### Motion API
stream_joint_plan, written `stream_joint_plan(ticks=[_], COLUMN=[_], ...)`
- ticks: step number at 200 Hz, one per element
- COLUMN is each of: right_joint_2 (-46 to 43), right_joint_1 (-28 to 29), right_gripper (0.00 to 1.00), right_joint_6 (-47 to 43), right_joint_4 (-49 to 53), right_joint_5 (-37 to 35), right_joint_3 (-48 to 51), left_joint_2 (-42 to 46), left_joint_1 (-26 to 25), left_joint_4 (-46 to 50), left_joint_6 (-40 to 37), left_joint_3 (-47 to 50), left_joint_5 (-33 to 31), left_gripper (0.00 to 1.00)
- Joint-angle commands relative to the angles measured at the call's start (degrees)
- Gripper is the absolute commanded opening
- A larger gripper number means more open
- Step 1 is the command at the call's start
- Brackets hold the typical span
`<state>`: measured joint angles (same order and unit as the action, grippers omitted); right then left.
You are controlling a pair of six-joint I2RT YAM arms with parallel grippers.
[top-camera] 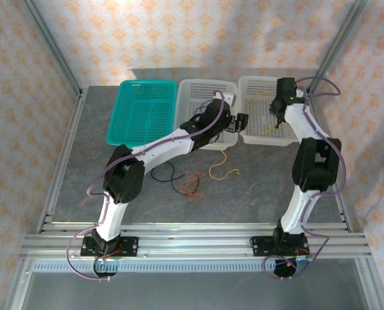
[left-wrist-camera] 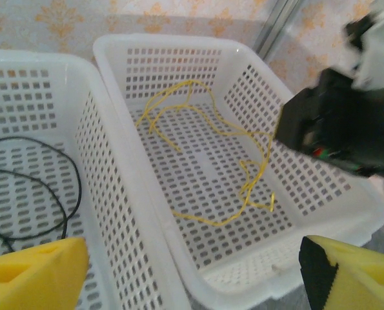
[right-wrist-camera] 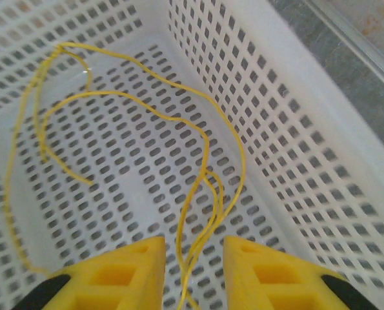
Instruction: Untangle the cables
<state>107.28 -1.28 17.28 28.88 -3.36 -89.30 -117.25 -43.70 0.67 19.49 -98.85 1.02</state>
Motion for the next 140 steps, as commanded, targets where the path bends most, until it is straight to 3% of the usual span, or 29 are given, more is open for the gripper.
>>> stream_joint_plan(ticks=[1,85,140], right_joint_2=[-9.8,-31.8,-39.2], right_joint_1=[0.8,11.9,24.8], right_gripper=[0.28,0.29,0.32], right_joint_6=[-0.3,3.0,10.5], right_joint_4=[-7.4,-10.0,-7.7], right_joint_5=[2.6,3.7,3.9], right_joint_3=[6.4,27.3,37.3], left_joint_2=[7.0,26.2,35.1], left_joint_1=[-1.1,-2.2,-3.0], left_joint_4=[-0.8,-5.3,-7.9], left_joint_6=[0.9,5.1,12.0], left_joint_3=[4.5,29.7,44.4], left_joint_5=[-0.8,-1.5,-5.3], left_gripper=[0.87,0.87,0.87])
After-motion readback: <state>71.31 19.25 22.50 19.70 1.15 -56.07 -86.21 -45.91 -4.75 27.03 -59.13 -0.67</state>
